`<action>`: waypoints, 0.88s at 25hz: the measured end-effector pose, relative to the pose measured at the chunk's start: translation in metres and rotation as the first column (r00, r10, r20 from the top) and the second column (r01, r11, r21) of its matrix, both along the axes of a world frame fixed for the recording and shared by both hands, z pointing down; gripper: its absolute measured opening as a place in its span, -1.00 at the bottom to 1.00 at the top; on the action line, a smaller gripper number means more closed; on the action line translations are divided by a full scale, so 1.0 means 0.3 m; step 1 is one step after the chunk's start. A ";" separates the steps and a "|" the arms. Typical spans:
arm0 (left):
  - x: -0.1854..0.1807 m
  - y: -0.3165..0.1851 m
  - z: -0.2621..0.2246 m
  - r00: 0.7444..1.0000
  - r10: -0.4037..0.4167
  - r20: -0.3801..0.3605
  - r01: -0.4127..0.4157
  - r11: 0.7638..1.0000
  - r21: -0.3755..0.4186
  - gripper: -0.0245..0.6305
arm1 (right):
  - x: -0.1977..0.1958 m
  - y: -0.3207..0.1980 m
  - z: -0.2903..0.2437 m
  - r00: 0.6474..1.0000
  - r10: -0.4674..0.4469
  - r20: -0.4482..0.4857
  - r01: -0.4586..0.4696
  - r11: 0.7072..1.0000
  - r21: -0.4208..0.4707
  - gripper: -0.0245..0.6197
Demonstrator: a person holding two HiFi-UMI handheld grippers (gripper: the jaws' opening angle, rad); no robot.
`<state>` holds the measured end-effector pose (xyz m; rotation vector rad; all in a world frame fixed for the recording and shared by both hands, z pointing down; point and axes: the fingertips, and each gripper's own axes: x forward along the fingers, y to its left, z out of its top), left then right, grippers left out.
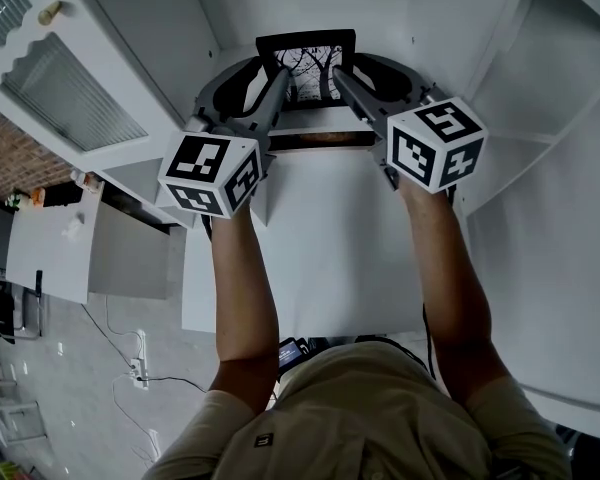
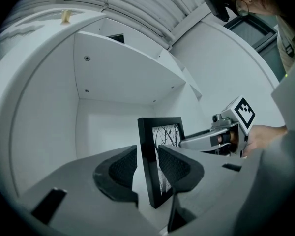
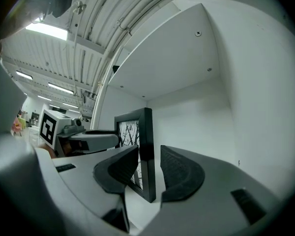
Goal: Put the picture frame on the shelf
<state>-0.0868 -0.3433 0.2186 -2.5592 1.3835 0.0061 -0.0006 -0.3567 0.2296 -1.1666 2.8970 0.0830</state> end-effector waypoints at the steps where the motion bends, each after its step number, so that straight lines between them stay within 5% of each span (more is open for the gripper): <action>1: 0.001 -0.002 0.001 1.000 0.000 -0.001 0.000 1.000 -0.002 -0.56 | 0.001 0.000 -0.002 1.000 0.003 0.003 -0.003 1.000 0.000 -0.54; 22: -0.013 -0.004 0.025 1.000 -0.028 -0.006 0.028 0.999 -0.022 -0.56 | 0.015 -0.007 0.008 1.000 0.021 0.012 -0.021 1.000 -0.005 -0.54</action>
